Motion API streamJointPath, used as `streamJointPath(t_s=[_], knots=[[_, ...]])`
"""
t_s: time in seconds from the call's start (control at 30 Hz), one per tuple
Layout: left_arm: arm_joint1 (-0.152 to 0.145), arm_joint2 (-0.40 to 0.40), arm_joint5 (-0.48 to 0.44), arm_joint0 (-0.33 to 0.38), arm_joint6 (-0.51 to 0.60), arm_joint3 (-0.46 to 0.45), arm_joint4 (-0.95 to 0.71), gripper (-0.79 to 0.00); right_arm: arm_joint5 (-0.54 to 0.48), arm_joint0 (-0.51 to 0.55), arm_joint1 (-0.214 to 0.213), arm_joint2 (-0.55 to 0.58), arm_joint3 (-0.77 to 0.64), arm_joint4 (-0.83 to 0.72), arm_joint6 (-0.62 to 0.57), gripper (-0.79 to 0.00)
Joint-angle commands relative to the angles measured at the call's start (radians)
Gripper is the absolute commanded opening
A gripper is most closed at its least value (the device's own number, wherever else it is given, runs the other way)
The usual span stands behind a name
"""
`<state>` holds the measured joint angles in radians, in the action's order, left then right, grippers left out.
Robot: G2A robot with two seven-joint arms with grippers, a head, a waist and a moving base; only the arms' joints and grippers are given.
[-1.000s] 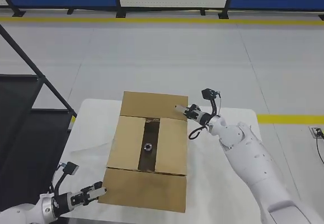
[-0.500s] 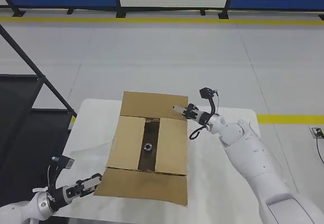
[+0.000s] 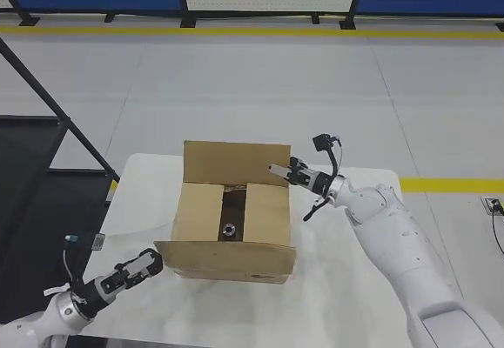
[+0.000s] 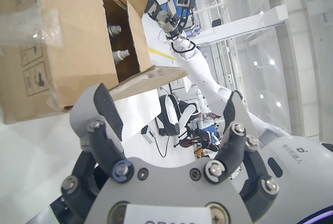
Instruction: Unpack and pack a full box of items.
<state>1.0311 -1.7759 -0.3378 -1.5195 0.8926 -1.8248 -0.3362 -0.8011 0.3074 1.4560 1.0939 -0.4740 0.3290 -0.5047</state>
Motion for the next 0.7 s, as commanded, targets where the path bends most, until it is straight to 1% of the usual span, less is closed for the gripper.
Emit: streamJointPath(t_s=[0.0, 0.17, 0.27, 0.4, 0.57, 0.67], knots=[[0.002, 0.011, 0.007, -0.002, -0.057, -0.019, 0.031, 0.000, -0.007, 0.002, -0.002, 0.004, -0.013, -0.008, -0.003, 0.000], [0.010, 0.052, 0.045, -0.015, -0.209, -0.076, 0.142, 0.000, -0.044, 0.015, -0.013, 0.019, -0.056, -0.034, -0.026, 0.000], [0.013, 0.080, 0.070, -0.010, -0.252, -0.088, 0.162, 0.000, -0.027, 0.019, -0.019, 0.019, -0.092, -0.029, -0.051, 0.000], [0.018, 0.119, 0.105, 0.006, -0.322, -0.093, 0.229, 0.000, -0.019, 0.034, -0.026, 0.020, -0.162, -0.032, -0.081, 0.000], [0.024, 0.173, 0.105, 0.021, -0.397, -0.100, 0.314, 0.000, 0.039, 0.062, -0.039, 0.035, -0.252, -0.061, -0.141, 0.000], [0.027, 0.199, 0.106, 0.029, -0.430, -0.102, 0.354, 0.000, 0.068, 0.086, -0.048, 0.043, -0.309, -0.107, -0.215, 0.000]])
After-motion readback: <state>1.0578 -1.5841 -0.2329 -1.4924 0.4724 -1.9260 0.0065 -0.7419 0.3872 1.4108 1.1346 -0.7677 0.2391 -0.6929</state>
